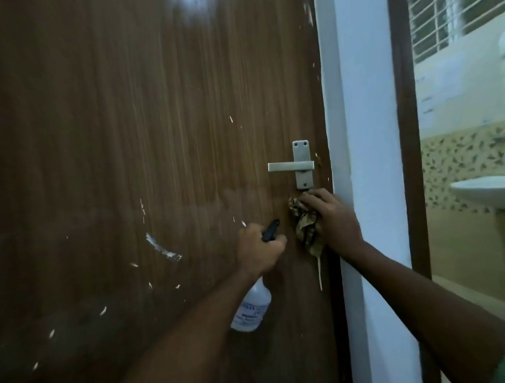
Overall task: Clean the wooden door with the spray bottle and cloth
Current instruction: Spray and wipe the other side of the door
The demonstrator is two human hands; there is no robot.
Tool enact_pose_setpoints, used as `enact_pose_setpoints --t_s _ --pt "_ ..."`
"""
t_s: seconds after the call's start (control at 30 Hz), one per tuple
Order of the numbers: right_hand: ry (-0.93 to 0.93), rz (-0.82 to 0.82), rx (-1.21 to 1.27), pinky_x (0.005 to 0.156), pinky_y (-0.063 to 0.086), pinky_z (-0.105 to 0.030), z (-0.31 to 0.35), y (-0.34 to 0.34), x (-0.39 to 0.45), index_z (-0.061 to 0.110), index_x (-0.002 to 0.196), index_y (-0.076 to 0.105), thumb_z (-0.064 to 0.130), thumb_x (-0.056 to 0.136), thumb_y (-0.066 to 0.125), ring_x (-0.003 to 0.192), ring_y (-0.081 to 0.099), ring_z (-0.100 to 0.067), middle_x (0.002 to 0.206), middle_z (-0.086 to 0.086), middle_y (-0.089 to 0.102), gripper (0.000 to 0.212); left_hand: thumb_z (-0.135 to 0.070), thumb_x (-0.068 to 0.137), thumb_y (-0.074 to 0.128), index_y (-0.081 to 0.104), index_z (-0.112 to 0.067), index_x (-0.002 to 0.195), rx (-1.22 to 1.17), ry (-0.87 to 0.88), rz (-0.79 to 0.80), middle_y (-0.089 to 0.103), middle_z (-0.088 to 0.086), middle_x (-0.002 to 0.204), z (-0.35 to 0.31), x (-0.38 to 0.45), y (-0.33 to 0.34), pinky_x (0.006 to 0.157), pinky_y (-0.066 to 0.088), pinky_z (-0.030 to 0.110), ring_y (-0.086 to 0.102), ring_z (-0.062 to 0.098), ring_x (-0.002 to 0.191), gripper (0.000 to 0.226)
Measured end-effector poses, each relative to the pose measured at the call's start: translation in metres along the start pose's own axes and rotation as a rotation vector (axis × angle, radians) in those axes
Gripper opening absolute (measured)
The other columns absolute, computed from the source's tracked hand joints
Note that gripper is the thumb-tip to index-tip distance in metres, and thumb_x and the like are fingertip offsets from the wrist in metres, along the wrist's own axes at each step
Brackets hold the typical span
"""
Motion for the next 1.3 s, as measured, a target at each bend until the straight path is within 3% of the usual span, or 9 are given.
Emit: enact_pose_setpoints --t_s 0.17,0.4,0.5,0.6,0.73,0.9,1.0,1.17,1.3 --pt "0.085 0.052 0.005 0.071 0.039 -0.028 -0.012 0.004 0.020 0.023 0.116 0.074 0.001 0.072 0.076 0.094 0.058 -0.023 0.105 0.003 0.066 0.050 -0.031 0.083 0.076 0.049 -0.019 0.048 0.016 -0.041 -0.003 0.048 -0.002 0.050 -0.002 -0.003 0.005 0.050 0.037 0.027 0.046 0.016 0.045 0.046" --pt "0.232 -0.090 -0.016 0.079 0.055 -0.032 0.019 0.020 -0.018 0.019 0.139 0.058 0.009 0.085 0.071 0.111 0.061 -0.032 0.137 -0.010 0.046 0.056 -0.028 0.090 0.074 0.065 -0.014 0.066 0.036 0.022 0.095 0.061 0.004 0.060 -0.015 0.026 -0.010 0.051 0.047 0.031 0.055 0.015 0.049 0.029" --pt "0.166 -0.048 0.008 0.109 0.041 -0.052 0.036 0.055 -0.058 0.010 0.160 0.033 0.028 0.084 0.075 0.151 0.023 -0.047 0.165 -0.022 0.024 0.089 -0.034 0.087 0.071 0.068 -0.004 0.071 -0.004 0.038 0.117 0.062 0.004 0.060 -0.012 0.024 -0.008 0.051 0.047 0.030 0.054 0.014 0.048 0.034" --pt "0.056 -0.018 -0.028 0.120 0.021 -0.064 0.040 0.075 -0.079 0.005 0.160 0.028 0.046 0.087 0.071 0.154 0.006 -0.052 0.169 -0.022 0.013 0.094 -0.035 0.082 0.068 0.063 -0.007 0.062 -0.026 0.057 0.087 0.053 0.000 0.052 -0.010 0.027 -0.012 0.048 0.037 0.027 0.045 0.013 0.044 0.035" --pt "-0.063 -0.094 -0.106 0.091 0.057 -0.056 0.015 0.048 -0.041 0.019 0.152 0.050 0.032 0.088 0.074 0.136 0.046 -0.047 0.158 -0.020 0.039 0.070 -0.015 0.091 0.073 0.064 -0.005 0.065 -0.042 0.063 0.076 0.054 0.002 0.054 -0.009 0.041 -0.018 0.046 0.037 0.025 0.048 0.013 0.045 0.030" --pt "0.119 -0.237 0.041 0.073 0.058 -0.036 0.024 0.028 -0.006 0.020 0.142 0.062 0.005 0.085 0.075 0.103 0.059 -0.030 0.135 -0.014 0.054 0.060 -0.014 0.094 0.072 0.061 -0.014 0.064 -0.056 0.095 0.069 0.055 0.000 0.053 -0.010 0.049 -0.023 0.043 0.039 0.026 0.051 0.014 0.045 0.032" --pt "0.011 -0.118 -0.048 0.071 0.055 -0.030 0.031 0.048 -0.028 0.017 0.147 0.057 0.017 0.080 0.084 0.107 0.054 -0.033 0.143 -0.017 0.048 0.072 -0.015 0.096 0.071 0.061 -0.017 0.064 -0.069 0.093 0.093 0.056 -0.004 0.052 -0.011 0.047 -0.019 0.043 0.040 0.024 0.052 0.011 0.044 0.033" --pt "-0.148 0.010 -0.122 0.119 0.034 -0.055 0.039 0.060 -0.048 0.008 0.161 0.028 0.043 0.085 0.062 0.147 0.027 -0.050 0.168 -0.025 0.017 0.090 -0.017 0.094 0.072 0.059 -0.019 0.060 -0.077 0.089 0.077 0.054 -0.005 0.050 -0.013 0.045 -0.025 0.048 0.040 0.029 0.052 0.015 0.045 0.036" --pt "-0.169 0.073 -0.138 0.122 0.026 -0.059 0.037 0.061 -0.048 0.007 0.163 0.018 0.048 0.091 0.057 0.152 0.018 -0.050 0.169 -0.025 0.008 0.092 -0.020 0.095 0.072 0.064 -0.012 0.066 -0.075 0.093 0.104 0.057 0.002 0.054 -0.018 0.041 -0.027 0.050 0.042 0.032 0.056 0.022 0.049 0.031"
Point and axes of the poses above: each hand's wrist, its own x-axis towards the middle knuckle, its own y-axis out of the palm, z = x × y, the point moved 8 cm from there along x, towards the middle knuckle
